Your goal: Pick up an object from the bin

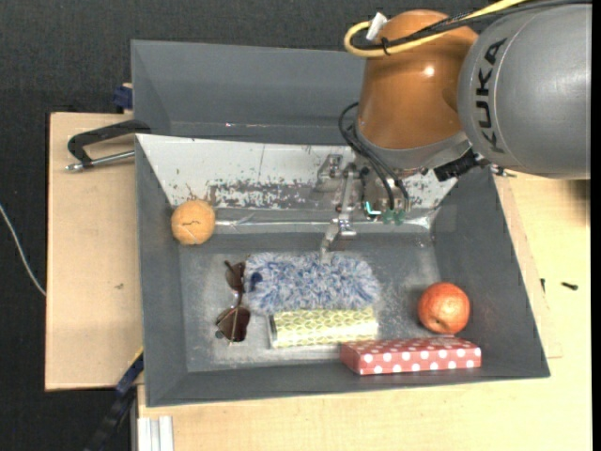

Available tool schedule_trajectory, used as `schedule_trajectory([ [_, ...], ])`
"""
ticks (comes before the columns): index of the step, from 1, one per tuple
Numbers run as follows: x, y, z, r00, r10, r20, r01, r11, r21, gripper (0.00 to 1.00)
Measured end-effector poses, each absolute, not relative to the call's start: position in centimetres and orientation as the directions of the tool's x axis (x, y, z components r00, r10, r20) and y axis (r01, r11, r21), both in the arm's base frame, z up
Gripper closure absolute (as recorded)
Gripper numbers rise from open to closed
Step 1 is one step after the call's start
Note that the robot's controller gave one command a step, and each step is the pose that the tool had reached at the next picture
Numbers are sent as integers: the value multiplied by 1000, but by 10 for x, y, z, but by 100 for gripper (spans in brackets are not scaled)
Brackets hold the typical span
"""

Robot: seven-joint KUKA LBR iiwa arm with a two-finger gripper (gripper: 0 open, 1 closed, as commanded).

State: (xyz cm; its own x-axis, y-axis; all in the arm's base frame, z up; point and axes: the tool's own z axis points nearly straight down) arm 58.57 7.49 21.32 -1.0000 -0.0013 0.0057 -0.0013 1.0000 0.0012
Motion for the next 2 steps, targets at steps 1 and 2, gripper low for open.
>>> schedule_trajectory([
  [1,587,75,217,-1000,-1,-2,-1,1000,2,0],
  [2,587,81,169,-1000,-5,-9,-5,1000,2,0],
])
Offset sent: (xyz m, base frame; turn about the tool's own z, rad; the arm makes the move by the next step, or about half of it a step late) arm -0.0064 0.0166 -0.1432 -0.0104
